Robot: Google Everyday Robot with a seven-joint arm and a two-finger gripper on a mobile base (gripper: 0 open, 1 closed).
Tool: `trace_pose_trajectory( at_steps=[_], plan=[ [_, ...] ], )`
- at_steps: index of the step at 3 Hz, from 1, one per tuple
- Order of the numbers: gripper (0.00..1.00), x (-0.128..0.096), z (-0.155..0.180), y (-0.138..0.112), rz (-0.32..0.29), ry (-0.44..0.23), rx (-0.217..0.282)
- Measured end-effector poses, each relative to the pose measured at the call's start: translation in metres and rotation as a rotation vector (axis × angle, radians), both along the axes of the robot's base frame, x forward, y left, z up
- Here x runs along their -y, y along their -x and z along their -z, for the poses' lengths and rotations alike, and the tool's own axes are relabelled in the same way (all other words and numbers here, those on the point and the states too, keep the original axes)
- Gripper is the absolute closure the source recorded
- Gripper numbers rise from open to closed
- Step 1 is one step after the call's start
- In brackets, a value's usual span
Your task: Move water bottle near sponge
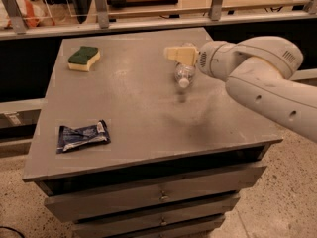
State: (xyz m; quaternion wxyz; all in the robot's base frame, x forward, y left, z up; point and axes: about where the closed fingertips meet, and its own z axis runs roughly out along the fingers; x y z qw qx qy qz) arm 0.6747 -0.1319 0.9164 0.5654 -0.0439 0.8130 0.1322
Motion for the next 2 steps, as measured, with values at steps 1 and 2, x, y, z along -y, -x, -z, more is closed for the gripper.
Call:
trace_pose_trajectory(
  at_steps=[1,2],
  plan=[
    [0.0,-0.022,0.017,0.003,-0.028,0.011,-0.031],
    [0.0,-0.031,0.03,0.006,-0.034,0.031,-0.054]
  ],
)
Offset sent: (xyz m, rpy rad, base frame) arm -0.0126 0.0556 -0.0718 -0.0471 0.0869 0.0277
